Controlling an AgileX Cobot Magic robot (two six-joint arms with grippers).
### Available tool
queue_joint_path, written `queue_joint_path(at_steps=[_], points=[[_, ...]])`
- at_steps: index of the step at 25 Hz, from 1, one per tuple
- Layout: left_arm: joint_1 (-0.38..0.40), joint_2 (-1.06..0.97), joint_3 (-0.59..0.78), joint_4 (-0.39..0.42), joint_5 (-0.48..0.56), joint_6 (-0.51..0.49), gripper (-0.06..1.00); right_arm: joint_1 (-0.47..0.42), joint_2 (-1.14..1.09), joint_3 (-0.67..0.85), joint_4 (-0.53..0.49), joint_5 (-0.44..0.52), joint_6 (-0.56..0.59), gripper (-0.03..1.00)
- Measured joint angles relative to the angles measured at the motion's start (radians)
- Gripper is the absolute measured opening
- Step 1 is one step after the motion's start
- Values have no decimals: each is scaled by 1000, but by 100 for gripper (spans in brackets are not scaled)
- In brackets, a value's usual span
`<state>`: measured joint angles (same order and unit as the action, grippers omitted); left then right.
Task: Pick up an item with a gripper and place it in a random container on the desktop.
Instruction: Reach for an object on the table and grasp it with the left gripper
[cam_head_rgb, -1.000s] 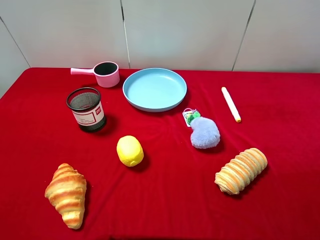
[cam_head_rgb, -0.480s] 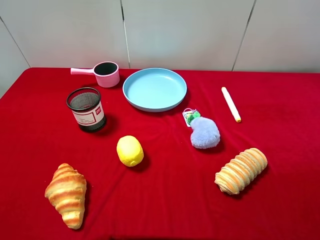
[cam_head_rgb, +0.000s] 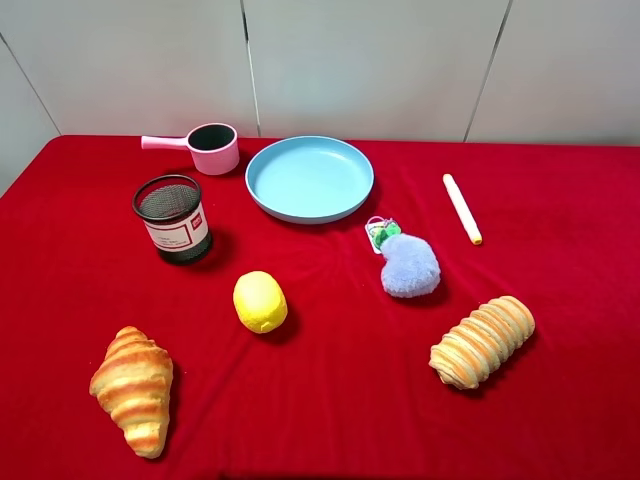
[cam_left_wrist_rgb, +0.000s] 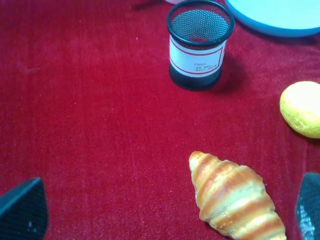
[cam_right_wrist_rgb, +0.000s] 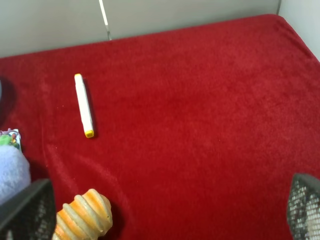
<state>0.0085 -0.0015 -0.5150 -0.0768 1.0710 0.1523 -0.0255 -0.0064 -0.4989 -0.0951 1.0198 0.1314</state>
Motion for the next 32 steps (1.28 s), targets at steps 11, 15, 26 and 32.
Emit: queue_joint_path(at_steps=[11, 15, 26, 32], points=[[0, 297, -87, -108, 6, 0, 100, 0, 0, 0, 0, 0, 0, 69], [0, 418, -117, -141, 8, 40, 100, 0, 0, 0, 0, 0, 0, 69], [-21, 638, -180, -176, 6, 102, 99, 0, 0, 0, 0, 0, 0, 69], [-94, 739, -218, -175, -24, 102, 99, 0, 0, 0, 0, -1, 0, 69]])
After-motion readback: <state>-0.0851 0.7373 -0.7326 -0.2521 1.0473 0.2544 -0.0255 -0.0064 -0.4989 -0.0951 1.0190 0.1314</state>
